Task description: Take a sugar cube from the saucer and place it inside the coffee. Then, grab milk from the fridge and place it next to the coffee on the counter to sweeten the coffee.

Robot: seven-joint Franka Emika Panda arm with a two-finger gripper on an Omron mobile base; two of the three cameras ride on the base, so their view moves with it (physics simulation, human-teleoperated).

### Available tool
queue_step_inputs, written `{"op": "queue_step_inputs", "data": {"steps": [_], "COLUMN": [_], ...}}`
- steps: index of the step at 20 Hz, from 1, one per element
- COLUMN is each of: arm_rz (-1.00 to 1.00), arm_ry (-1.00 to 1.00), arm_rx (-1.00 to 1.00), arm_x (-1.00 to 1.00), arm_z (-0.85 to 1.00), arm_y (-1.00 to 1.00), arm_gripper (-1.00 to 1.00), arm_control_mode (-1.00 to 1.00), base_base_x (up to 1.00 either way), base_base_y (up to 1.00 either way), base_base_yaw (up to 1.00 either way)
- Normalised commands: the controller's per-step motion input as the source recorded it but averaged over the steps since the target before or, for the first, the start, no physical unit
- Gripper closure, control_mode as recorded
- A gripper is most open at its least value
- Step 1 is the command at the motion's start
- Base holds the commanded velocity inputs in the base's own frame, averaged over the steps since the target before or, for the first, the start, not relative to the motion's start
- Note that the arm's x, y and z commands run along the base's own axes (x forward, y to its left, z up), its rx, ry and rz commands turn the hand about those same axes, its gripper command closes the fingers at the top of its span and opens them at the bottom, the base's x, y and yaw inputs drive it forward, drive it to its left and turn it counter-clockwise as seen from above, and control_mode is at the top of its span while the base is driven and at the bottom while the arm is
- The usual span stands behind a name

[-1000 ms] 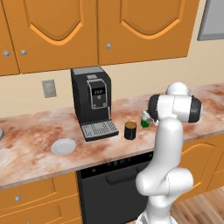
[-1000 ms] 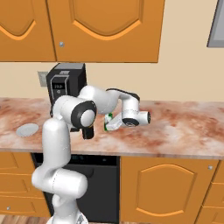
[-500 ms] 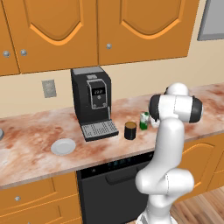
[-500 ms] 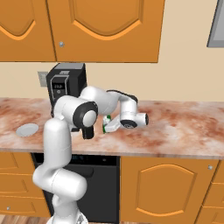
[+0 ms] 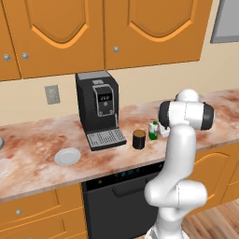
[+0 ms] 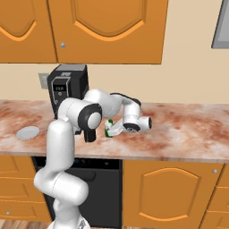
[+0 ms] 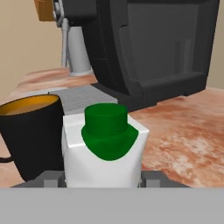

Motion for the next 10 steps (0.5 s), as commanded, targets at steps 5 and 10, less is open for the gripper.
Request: {"op": "queue_step_inputs", "data": {"steps": [5, 10], "arm_rz": [0.0, 0.02], "arm_ry": [0.0, 0.01], "arm_rx": [-0.02, 0.0], "arm_x": [0.01, 0.0], "arm_z": [-0.29, -0.06], "arm_y": [0.11, 0.0], "arm_gripper": [-1.0, -1.0], "arm_control_mode": [-1.0, -1.0], "base_base_x": [0.0, 0.0], "base_base_y": [0.0, 0.0], "base_base_yaw": [0.0, 0.0]}}
